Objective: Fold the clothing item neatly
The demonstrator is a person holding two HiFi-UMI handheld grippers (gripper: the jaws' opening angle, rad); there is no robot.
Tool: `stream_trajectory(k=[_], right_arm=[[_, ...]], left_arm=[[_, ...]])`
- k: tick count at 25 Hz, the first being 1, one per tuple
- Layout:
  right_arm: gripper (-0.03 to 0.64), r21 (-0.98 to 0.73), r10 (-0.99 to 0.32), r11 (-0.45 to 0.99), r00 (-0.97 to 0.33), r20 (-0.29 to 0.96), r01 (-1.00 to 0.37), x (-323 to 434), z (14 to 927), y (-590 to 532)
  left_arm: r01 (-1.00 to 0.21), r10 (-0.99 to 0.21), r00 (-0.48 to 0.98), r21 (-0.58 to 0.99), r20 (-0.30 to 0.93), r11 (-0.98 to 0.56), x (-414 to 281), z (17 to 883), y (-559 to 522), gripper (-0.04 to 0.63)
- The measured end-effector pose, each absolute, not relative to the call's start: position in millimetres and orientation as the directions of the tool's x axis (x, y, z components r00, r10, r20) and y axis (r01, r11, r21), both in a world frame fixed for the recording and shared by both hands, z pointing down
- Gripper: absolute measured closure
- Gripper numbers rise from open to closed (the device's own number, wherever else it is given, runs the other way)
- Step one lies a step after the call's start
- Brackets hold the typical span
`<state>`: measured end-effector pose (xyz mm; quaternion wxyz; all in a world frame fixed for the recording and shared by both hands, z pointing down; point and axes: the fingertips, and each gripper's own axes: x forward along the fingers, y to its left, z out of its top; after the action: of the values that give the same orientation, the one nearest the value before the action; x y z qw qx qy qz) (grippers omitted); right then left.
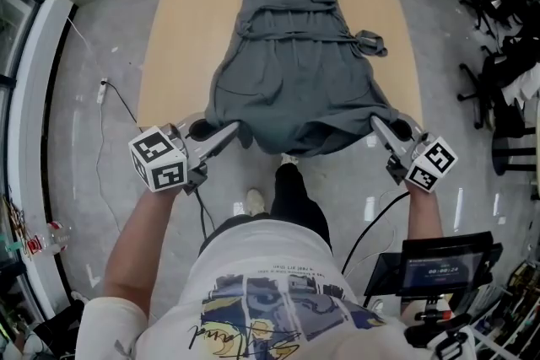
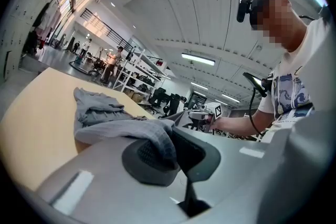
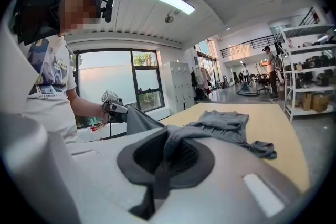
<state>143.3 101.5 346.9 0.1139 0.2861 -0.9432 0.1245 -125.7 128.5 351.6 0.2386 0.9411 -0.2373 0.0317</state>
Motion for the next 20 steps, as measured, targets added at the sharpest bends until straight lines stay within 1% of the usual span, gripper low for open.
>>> stream_trajectory(k=[4, 10, 20], right_arm=[[0.609, -0.128, -0.496, 0.834, -0.831, 0.253, -0.537, 137, 323, 82], [0.609, -0.070, -0.455, 0.875, -0.862, 0.222, -0.480, 133, 290, 25], [0.609, -0.019, -0.421, 0.900, -0.882, 0.214, -0.435, 141, 271, -61]], left_arm=[[-0.485, -0.465, 0.872, 0.404, 0.154, -0.776, -127, 325, 113, 0.575], [-0.521, -0.503, 0.850, 0.379, 0.154, -0.765, -125, 301, 60, 0.575], [-0.566, -0.543, 0.823, 0.335, 0.168, -0.753, -119, 281, -21, 0.575]])
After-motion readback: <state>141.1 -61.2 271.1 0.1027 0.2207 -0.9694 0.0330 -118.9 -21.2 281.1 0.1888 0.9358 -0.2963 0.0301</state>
